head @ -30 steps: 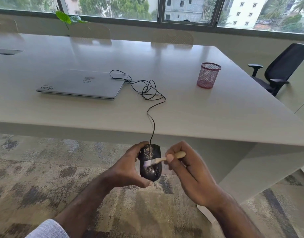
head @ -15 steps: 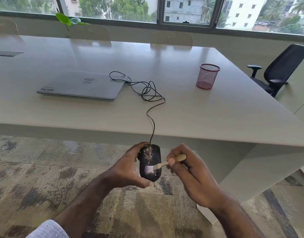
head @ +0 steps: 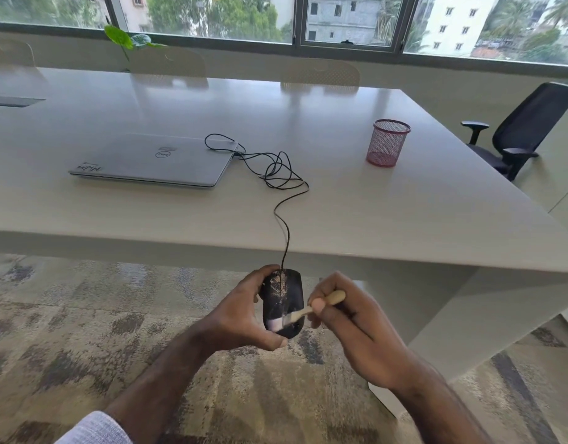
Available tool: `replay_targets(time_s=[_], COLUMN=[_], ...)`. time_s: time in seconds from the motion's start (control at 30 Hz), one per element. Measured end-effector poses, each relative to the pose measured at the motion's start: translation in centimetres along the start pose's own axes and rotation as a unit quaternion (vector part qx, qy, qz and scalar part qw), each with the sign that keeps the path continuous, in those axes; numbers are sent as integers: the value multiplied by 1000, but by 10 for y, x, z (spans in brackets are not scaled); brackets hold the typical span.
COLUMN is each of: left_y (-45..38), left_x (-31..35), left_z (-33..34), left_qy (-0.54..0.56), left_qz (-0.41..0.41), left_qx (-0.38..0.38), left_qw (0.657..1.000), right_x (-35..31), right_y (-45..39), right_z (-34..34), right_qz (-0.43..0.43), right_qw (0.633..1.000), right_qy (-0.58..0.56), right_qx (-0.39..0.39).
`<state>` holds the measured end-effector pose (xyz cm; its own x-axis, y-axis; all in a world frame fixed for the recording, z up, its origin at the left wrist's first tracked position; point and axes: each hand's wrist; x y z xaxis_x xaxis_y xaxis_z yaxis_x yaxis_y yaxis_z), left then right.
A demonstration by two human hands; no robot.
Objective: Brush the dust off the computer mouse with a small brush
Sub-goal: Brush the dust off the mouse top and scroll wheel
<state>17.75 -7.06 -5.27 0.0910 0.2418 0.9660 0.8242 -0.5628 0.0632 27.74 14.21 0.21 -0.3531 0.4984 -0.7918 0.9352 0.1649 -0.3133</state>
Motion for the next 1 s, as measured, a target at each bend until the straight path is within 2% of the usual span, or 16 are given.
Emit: replay_targets(time_s=[0.13, 0.3, 0.5, 0.67, 0.87, 1.0], left_y=[1, 3, 4, 5, 7, 8], left_x=[3, 6, 10, 11, 13, 13], left_z=[0, 0, -2, -2, -4, -3], left_qy=[6, -10, -13, -19, -23, -22], left_qz=[8, 8, 0, 1, 5, 0], left_qx=[-1, 1, -3, -1, 11, 12], left_qw=[1000, 1000, 1000, 1000, 1000, 1000], right_x=[1, 4, 2, 4, 1, 2], right_y=[-1, 3, 0, 3, 1, 2], right_z=[-6, -5, -7, -5, -9, -8], right_qz=[-6, -2, 0, -5, -1, 13], right_qw=[998, 1000, 996, 1000, 994, 996], right_qy=[-2, 7, -37, -10, -58, -14], right_qx=[57, 17, 81, 23, 96, 85])
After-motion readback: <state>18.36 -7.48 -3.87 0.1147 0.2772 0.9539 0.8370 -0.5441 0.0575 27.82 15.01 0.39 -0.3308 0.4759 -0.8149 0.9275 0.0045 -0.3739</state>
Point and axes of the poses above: each hand's wrist, its own y-axis away from the middle knuckle, its own z-axis out of the palm, x = y × z, and after that the axes turned 14 degrees about y, right-handed
